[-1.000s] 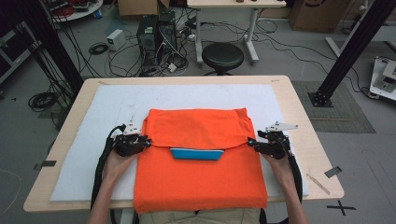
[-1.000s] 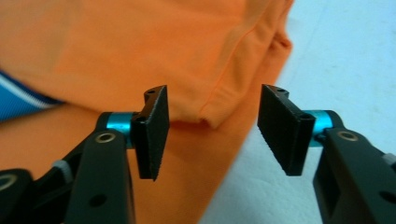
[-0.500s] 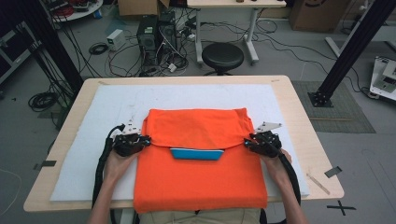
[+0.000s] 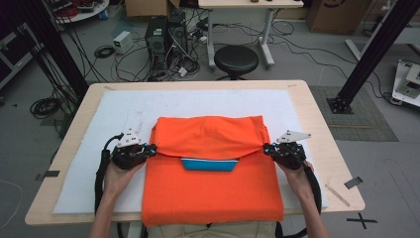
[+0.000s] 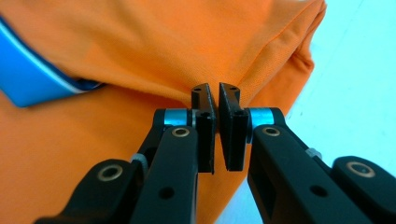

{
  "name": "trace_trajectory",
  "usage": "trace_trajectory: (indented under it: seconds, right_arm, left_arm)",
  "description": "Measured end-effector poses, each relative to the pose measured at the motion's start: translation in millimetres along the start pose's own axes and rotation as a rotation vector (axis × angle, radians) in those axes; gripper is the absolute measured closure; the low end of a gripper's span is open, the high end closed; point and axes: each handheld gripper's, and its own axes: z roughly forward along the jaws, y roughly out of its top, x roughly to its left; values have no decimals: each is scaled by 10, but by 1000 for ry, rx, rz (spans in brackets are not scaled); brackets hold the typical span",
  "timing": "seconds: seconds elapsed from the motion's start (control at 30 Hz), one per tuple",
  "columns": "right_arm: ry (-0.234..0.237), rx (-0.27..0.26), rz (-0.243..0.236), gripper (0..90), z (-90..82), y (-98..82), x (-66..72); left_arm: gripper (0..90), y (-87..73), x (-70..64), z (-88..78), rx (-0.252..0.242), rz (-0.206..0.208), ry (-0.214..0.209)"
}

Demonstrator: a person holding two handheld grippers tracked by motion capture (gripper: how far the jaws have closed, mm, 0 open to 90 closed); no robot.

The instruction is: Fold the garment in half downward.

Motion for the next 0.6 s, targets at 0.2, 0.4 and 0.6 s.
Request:
trace_trajectory:
  seconds: [0.2,0.4,0.6]
  right_arm:
    - [27,-5,27,866,-126,-146,3]
    - [55,8,22,865,-233,-243,37]
    - [89,-7,36,865,-364,-357,99]
  left_arm:
    - [829,-97,-89,-91,7,-5,-45]
    - [829,-244,-182,-120,41,-8,-82]
    - [829,-310,-276,-284,8,-20,-104]
